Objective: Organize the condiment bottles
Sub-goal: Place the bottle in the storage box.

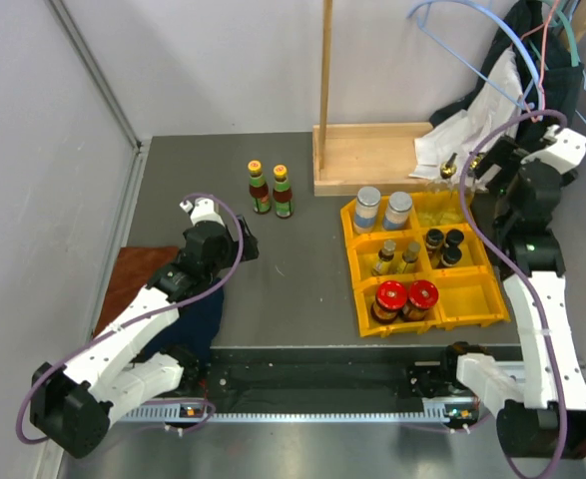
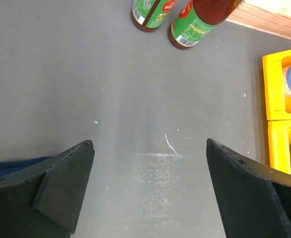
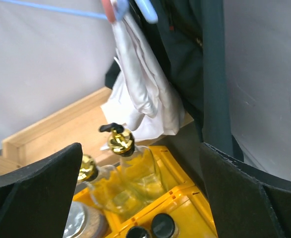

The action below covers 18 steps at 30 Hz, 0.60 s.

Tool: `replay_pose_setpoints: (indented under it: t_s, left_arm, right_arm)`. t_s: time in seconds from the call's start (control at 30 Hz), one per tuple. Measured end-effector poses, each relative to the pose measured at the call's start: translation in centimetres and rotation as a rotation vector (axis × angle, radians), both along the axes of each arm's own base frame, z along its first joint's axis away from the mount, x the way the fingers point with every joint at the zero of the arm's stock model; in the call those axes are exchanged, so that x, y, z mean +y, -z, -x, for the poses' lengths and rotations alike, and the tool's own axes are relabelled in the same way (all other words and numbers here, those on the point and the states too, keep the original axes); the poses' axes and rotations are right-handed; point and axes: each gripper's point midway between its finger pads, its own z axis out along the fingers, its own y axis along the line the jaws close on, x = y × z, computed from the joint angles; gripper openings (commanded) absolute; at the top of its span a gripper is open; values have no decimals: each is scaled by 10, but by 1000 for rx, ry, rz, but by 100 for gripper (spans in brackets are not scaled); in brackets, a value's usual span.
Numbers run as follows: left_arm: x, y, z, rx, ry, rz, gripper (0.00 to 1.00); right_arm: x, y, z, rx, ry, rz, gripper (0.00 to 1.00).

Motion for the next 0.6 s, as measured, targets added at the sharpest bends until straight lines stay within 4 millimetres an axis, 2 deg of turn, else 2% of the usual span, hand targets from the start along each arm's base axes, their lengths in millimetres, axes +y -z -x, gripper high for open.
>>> replay_pose_setpoints:
  t_s: [0.13,0.2,0.47,0.6]
  left_arm:
    - [-3,2,-4,-1,8,1,99]
    - [-5,5,-6,3,17,-5,99]
    - [-15,1,-30,-52,34,-23,99]
    - [-17,0,-46,-87,19,-32,99]
  right_arm:
    - [15,-33,21,-26,-77,-27,99]
    - [25,-38,26,-15,-133,-38,99]
    - [86,-11,40,91,-472,-104,99]
    - [108,-6,53,93,-598,-124,99]
